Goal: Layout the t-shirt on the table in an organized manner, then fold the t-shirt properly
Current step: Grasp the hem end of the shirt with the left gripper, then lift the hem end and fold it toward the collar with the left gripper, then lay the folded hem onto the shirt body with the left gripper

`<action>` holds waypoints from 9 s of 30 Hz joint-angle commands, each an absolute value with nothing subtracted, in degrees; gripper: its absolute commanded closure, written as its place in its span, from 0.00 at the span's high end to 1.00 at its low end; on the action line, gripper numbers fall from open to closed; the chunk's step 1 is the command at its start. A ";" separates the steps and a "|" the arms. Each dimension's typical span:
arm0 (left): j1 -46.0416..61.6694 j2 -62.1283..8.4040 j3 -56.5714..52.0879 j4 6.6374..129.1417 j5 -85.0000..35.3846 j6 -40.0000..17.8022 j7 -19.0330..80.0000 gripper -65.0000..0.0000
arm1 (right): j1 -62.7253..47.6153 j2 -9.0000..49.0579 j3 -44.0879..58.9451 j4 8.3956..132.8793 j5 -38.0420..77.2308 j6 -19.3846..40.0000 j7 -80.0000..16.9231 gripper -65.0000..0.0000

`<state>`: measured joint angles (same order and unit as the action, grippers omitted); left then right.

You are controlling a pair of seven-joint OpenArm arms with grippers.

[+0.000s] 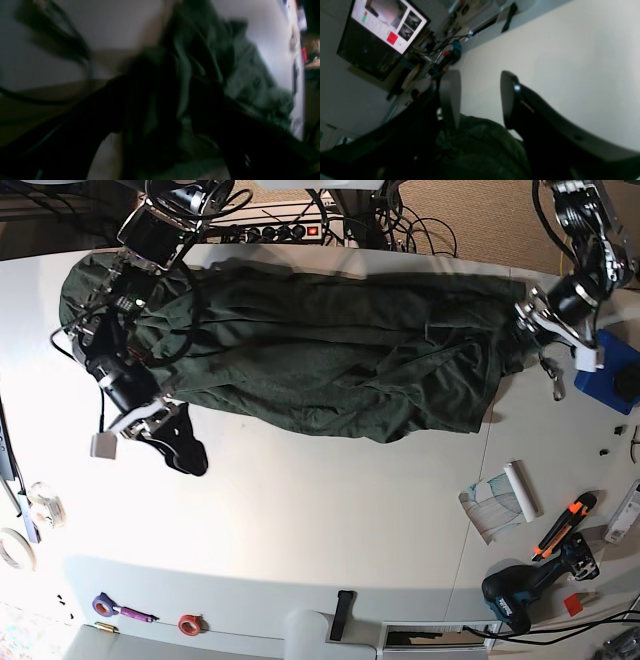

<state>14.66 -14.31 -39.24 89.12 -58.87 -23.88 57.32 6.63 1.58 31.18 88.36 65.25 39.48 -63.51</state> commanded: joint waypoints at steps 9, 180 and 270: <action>15.16 -16.86 -46.30 89.19 -62.54 -23.99 60.58 0.60 | 7.75 1.87 31.99 89.32 67.05 40.00 -62.39 0.40; -10.98 -1.91 42.57 93.82 -23.14 -26.37 39.90 0.41 | 9.19 1.89 44.58 89.30 34.89 33.17 -50.74 0.40; -20.69 -4.40 39.94 78.11 -22.70 -23.57 43.62 0.00 | 9.19 1.87 44.58 89.30 34.92 33.19 -51.99 0.40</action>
